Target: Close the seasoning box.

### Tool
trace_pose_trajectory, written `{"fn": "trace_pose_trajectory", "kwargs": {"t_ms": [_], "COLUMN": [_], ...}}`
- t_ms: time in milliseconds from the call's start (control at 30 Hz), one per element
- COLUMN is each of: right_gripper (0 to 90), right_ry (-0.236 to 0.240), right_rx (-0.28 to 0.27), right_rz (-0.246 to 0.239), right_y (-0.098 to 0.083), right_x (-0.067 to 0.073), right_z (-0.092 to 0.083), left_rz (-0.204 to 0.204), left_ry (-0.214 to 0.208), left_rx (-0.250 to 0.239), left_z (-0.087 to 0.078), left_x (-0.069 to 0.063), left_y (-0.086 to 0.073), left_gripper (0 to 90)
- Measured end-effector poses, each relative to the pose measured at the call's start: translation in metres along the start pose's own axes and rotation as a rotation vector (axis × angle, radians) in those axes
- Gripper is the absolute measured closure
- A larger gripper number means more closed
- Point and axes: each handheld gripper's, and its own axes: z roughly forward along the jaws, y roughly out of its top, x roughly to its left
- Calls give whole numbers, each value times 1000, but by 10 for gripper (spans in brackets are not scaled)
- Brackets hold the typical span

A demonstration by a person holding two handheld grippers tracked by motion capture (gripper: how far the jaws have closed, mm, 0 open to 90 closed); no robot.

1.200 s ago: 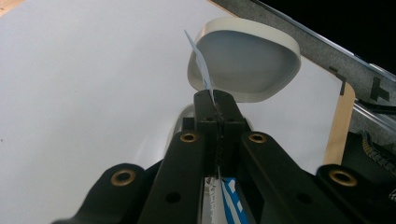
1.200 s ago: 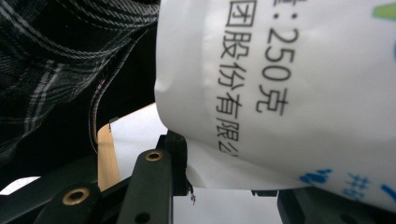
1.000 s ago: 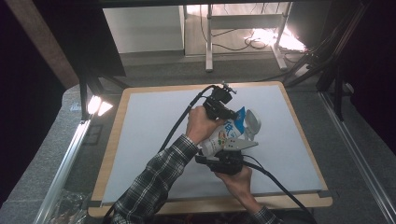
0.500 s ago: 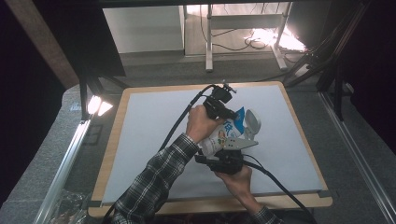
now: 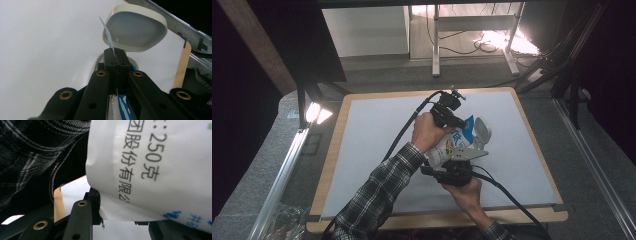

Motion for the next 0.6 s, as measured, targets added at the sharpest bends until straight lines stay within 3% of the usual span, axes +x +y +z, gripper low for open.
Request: {"fn": "trace_pose_trajectory", "kwargs": {"t_ms": [600], "right_gripper": [660], "right_ry": [2], "right_rx": [-5], "right_rz": [1], "right_y": [1], "right_x": [1], "right_z": [-1], "left_rz": [0], "left_ry": [-3], "left_rx": [10], "left_z": [1], "left_x": [0], "left_y": [1], "left_gripper": [899]}}
